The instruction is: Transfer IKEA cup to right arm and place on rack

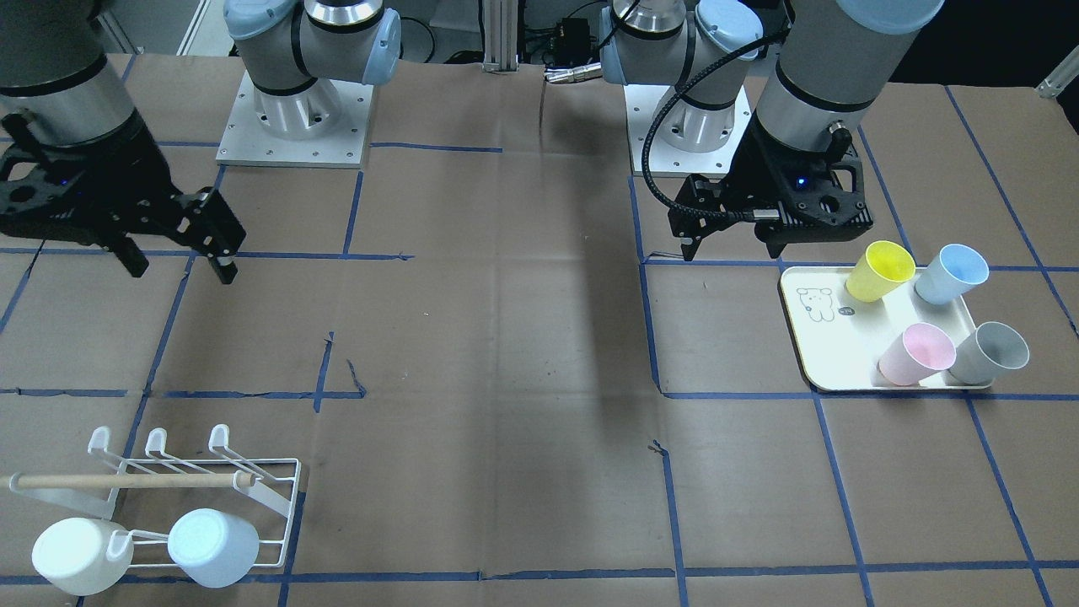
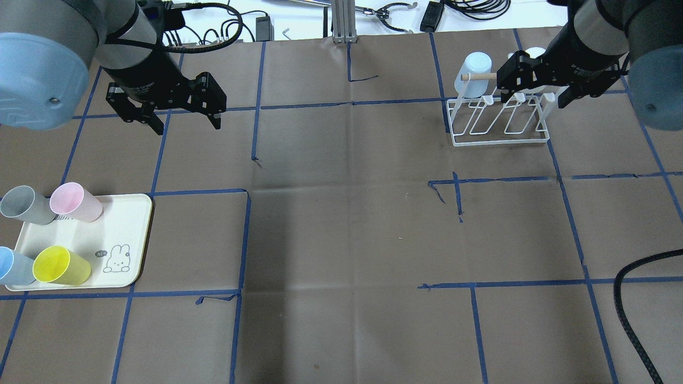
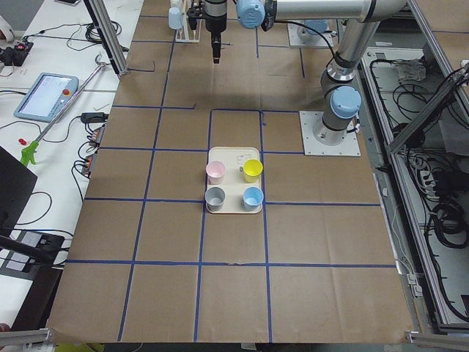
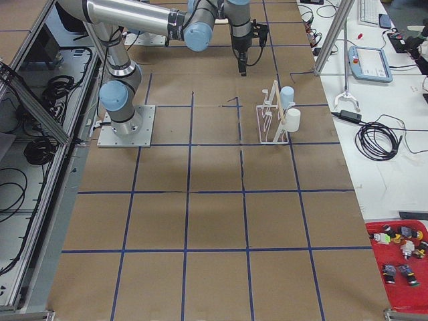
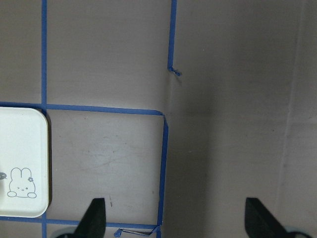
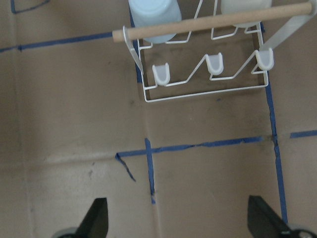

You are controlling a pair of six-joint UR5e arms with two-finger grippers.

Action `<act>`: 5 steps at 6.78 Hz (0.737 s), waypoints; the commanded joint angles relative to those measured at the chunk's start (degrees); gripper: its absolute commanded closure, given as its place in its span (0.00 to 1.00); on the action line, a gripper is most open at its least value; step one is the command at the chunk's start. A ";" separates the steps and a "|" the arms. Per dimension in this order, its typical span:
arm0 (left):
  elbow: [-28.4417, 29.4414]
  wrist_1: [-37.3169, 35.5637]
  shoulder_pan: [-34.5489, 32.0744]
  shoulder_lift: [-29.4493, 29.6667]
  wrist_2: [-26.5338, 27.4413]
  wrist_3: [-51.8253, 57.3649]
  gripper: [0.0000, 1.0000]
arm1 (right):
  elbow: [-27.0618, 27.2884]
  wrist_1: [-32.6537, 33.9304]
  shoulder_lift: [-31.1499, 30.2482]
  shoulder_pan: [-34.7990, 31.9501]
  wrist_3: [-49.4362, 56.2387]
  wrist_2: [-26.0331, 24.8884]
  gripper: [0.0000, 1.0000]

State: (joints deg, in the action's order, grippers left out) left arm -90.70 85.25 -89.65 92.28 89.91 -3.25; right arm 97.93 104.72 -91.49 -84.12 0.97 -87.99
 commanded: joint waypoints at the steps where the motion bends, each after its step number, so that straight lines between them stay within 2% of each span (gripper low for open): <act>1: 0.00 0.00 0.00 0.00 0.00 0.00 0.00 | -0.02 -5.49 -1.32 -7.61 -0.62 -3.94 0.00; 5: 0.00 0.00 0.00 -0.09 0.00 0.00 0.00 | -0.02 -7.51 -3.78 -6.85 -0.79 -2.80 0.00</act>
State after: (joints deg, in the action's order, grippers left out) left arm -90.74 85.25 -89.65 92.20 89.91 -3.25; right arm 97.73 97.84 -94.65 -91.32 0.18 -91.07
